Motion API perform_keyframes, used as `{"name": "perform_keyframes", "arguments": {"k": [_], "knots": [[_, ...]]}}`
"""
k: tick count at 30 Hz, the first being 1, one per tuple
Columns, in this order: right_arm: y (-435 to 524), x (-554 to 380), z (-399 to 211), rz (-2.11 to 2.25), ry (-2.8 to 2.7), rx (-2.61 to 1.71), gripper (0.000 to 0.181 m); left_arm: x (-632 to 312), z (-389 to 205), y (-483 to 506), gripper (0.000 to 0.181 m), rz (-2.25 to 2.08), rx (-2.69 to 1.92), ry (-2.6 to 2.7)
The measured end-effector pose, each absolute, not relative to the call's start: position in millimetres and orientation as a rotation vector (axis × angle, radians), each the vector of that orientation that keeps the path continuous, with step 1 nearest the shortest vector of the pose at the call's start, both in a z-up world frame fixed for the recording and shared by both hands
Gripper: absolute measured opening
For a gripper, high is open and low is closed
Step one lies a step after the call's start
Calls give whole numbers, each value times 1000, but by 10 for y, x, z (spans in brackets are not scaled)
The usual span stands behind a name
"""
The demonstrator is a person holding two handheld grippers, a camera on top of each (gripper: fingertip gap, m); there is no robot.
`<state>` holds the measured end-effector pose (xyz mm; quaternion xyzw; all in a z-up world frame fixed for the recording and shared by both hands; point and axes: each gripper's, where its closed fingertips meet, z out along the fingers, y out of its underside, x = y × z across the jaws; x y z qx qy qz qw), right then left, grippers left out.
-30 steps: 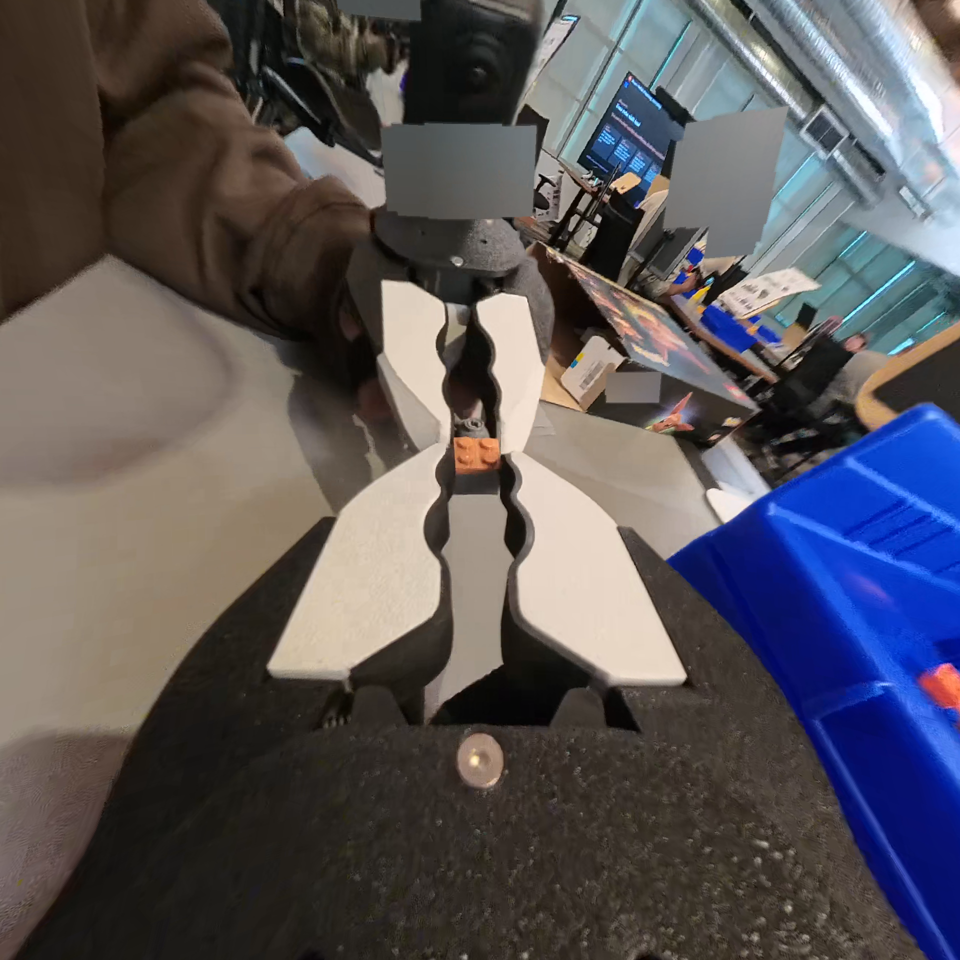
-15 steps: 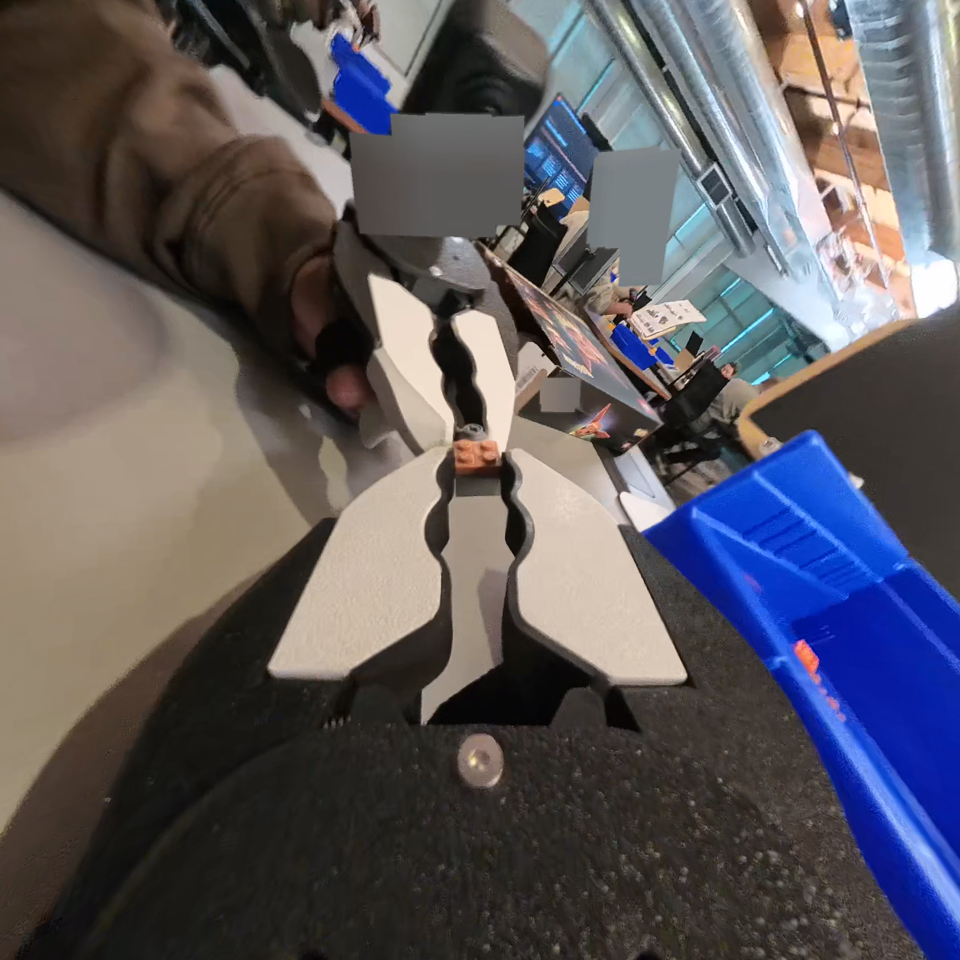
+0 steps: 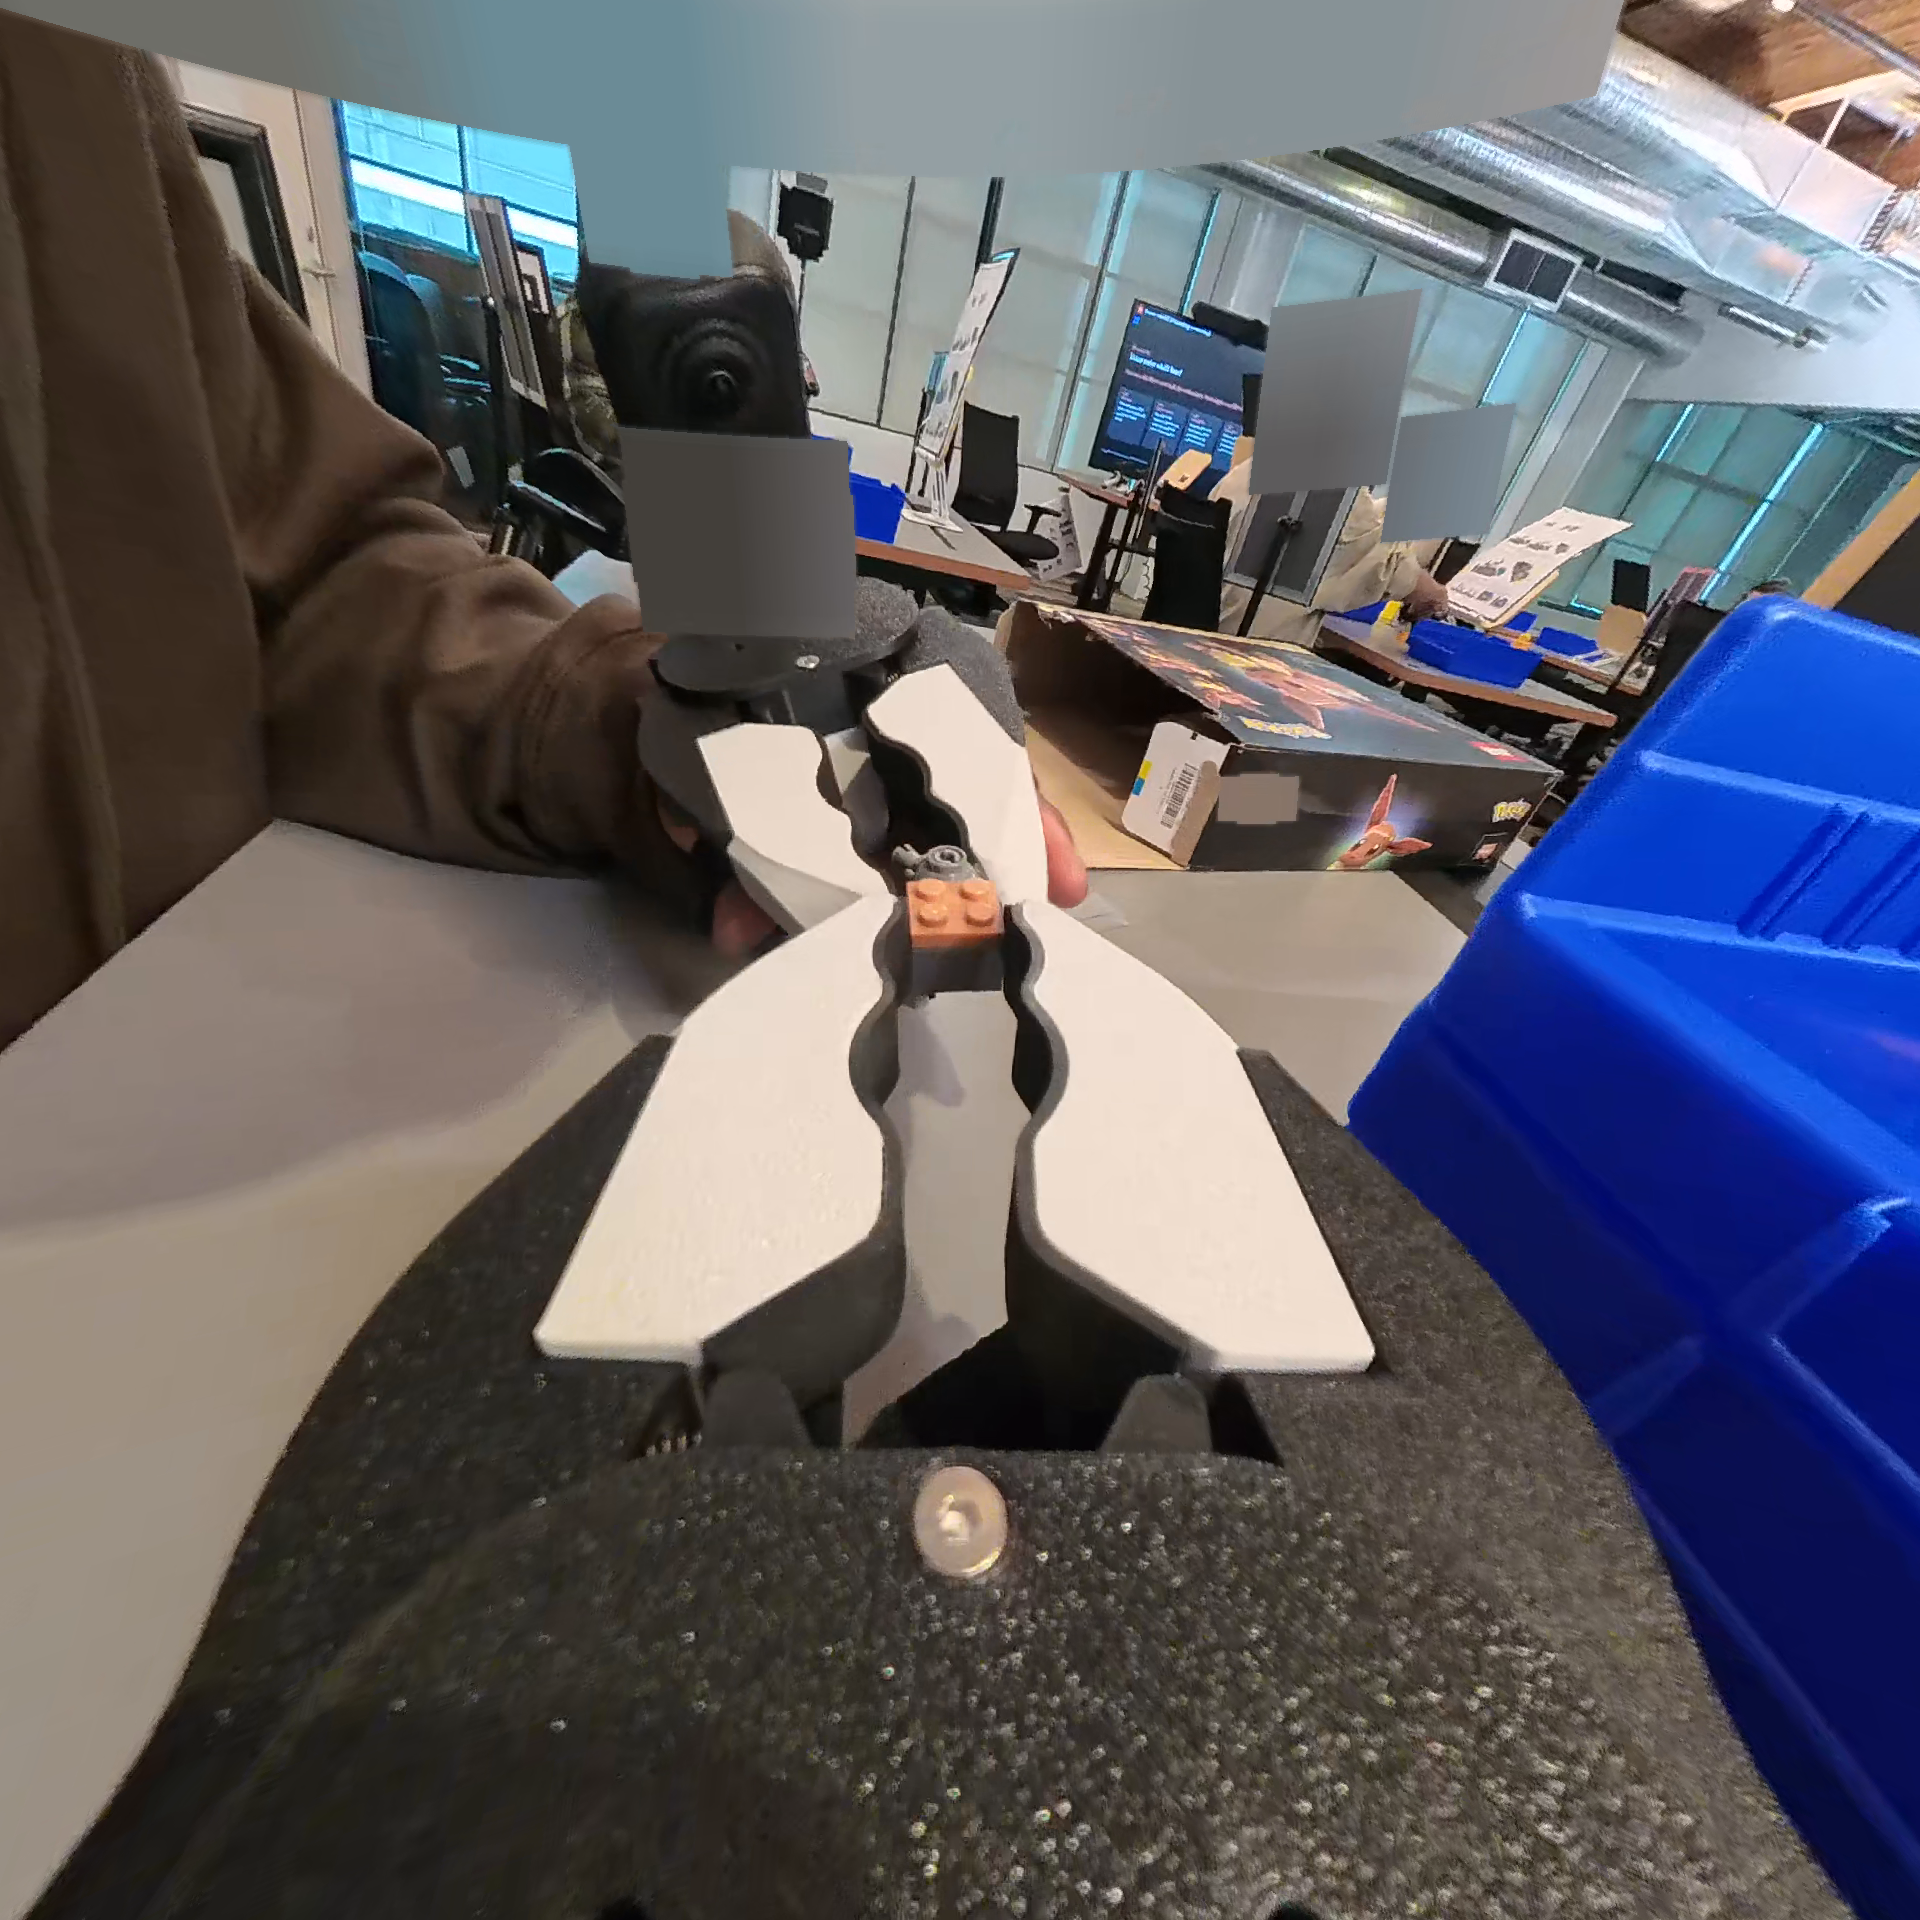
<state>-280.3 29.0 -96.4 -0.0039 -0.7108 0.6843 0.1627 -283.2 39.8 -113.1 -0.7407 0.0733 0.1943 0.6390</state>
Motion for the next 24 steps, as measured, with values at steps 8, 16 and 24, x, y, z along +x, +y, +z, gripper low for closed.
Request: {"name": "perform_keyframes", "arguments": {"k": [8,16,24], "knots": [[330,-2733,-918,1995,-1982,-1,17,-2763,-1067,404,18,319,-1617,115],[342,-2606,-837,2196,-2038,-59,17,-2610,-945,391,19,200,-1553,145],[381,-2656,-762,2074,-1908,-4,17,-2566,-807,412,30,-201,-1466,-35]]}}
